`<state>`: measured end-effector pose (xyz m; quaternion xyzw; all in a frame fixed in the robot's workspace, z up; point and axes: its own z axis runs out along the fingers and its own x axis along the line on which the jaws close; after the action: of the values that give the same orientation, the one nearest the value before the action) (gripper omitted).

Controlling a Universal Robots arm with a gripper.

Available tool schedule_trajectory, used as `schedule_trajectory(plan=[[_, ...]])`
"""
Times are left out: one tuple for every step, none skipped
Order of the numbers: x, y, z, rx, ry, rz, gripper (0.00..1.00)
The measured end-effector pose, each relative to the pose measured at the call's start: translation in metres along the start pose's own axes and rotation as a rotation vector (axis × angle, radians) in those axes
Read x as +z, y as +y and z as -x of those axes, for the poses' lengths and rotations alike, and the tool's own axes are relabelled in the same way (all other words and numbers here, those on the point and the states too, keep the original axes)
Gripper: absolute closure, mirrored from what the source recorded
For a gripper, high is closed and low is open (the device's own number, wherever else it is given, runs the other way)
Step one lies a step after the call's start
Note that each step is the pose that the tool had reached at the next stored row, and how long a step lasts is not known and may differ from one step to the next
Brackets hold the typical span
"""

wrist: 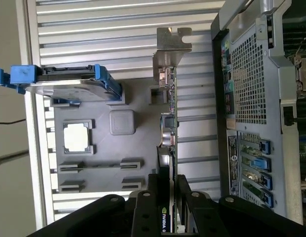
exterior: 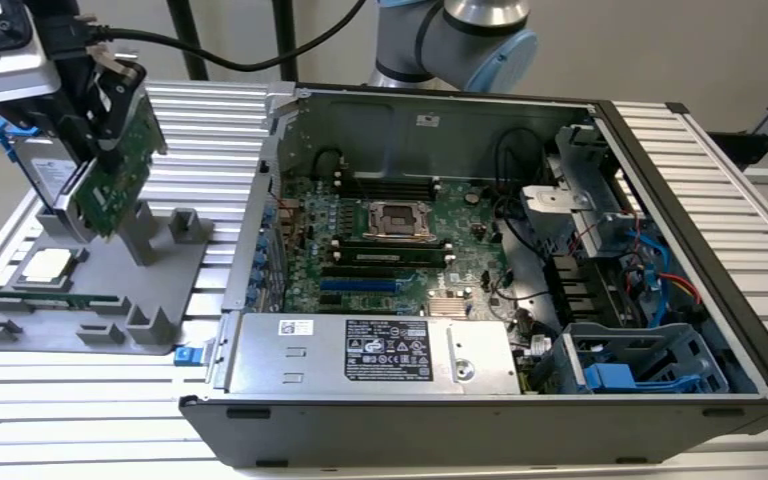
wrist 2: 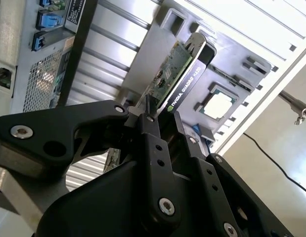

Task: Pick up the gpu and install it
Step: 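Pick up the gpu and move the gpu toward the slot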

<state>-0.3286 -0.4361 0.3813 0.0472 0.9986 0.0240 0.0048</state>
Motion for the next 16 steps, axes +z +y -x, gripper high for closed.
schedule_trajectory(plan=[[-0.0008,0.0,0.0,0.0,0.0,0.0001,1.0],[-0.0017,0.0001,0.0,0.0,0.0,0.0,1.0],[-0.0025,0.0001,0.0,0.0,0.0,0.0,1.0],[-0.0036,0.0002,0.0,0.0,0.0001,0.0,1.0],[-0.0045,0.0002,0.0,0.0,0.0,0.0,1.0],[-0.0057,0.0003,0.0,0.0,0.0001,-0.0001,1.0],[-0.0068,0.0003,0.0,0.0,0.0,0.0,1.0],[-0.0079,0.0004,0.0,0.0,0.0,0.0,1.0],[-0.0091,0.0004,0.0,0.0,0.0,0.0,1.0],[-0.0102,0.0005,0.0001,0.0,0.0,0.0,1.0],[-0.0113,0.0005,0.0001,0.0,0.0,0.0,1.0],[-0.0123,0.0006,0.0001,0.0,-0.0001,0.0001,1.0],[-0.0132,0.0006,0.0001,0.0,-0.0001,0.0001,1.0],[-0.0142,0.0007,0.0001,0.0,0.0,0.0,1.0],[-0.0151,0.0007,0.0001,0.0,0.0,0.0,1.0],[-0.0159,0.0007,0.0001,0.0,-0.0001,0.0001,1.0]])
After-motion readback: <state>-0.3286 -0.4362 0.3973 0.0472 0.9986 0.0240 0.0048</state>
